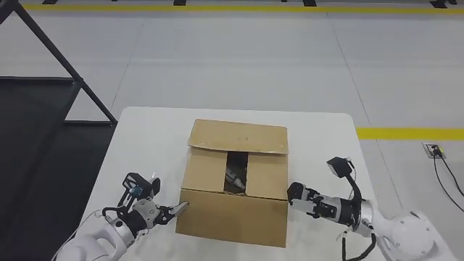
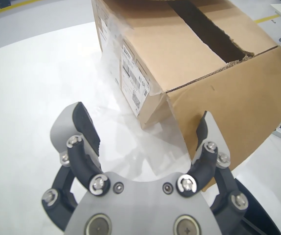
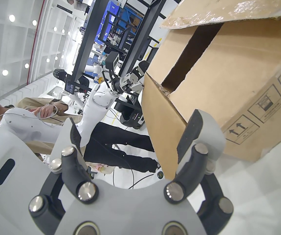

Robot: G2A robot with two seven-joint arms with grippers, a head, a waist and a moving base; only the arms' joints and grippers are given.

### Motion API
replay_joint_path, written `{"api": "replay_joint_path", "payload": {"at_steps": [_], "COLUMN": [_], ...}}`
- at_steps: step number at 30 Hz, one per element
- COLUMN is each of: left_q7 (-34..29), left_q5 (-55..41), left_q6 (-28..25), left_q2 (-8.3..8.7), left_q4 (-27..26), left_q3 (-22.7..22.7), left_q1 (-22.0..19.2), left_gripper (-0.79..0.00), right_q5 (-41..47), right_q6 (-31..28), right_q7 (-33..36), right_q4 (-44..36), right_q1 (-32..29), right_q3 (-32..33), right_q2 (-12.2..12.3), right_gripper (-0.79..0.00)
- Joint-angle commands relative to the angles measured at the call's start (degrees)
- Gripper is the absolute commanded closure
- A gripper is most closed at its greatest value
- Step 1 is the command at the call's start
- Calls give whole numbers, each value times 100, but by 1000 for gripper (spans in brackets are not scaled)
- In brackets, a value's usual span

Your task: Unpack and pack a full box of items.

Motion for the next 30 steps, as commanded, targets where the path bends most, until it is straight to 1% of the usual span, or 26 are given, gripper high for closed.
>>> {"api": "replay_joint_path", "payload": {"at_steps": [1, 4, 7, 10, 14, 17, 19, 22, 26, 30], "left_q7": [-1, -1, -1, -1, -1, -1, -1, -1, -1, -1], "left_q5": [0, 0, 0, 0, 0, 0, 0, 0, 0, 0], "left_q6": [-2, -2, -2, -2, -2, -2, -2, -2, -2, -2], "left_q2": [0, 0, 0, 0, 0, 0, 0, 0, 0, 0], "left_q4": [0, 0, 0, 0, 0, 0, 0, 0, 0, 0], "left_q3": [0, 0, 0, 0, 0, 0, 0, 0, 0, 0], "left_q1": [-1, -1, -1, -1, -1, -1, -1, -1, -1, -1], "left_gripper": [-785, -785, -785, -785, -785, -785, -785, -785, -785, -785], "right_q5": [454, 598, 811, 759, 610, 669, 891, 1096, 1160, 873], "right_q6": [79, 589, 1073, 1589, 1970, 1967, 1721, 1525, 1182, 1073], "right_q7": [-36, -429, -609, -721, -912, -1129, -1280, -1565, -2192, -2948], "right_q4": [-17, 174, 433, 777, 1233, 1528, 1702, 1875, 2000, 2049], "right_q1": [45, 358, 730, 1139, 1593, 1862, 1975, 2153, 2328, 2539], "right_q3": [-128, -318, -559, -814, -1182, -1368, -1432, -1530, -1612, -1764], "right_q2": [-25, -77, -136, -190, -278, -354, -410, -490, -592, -697], "right_gripper": [-785, -785, -785, -785, -785, -785, -785, -785, -785, -785]}}
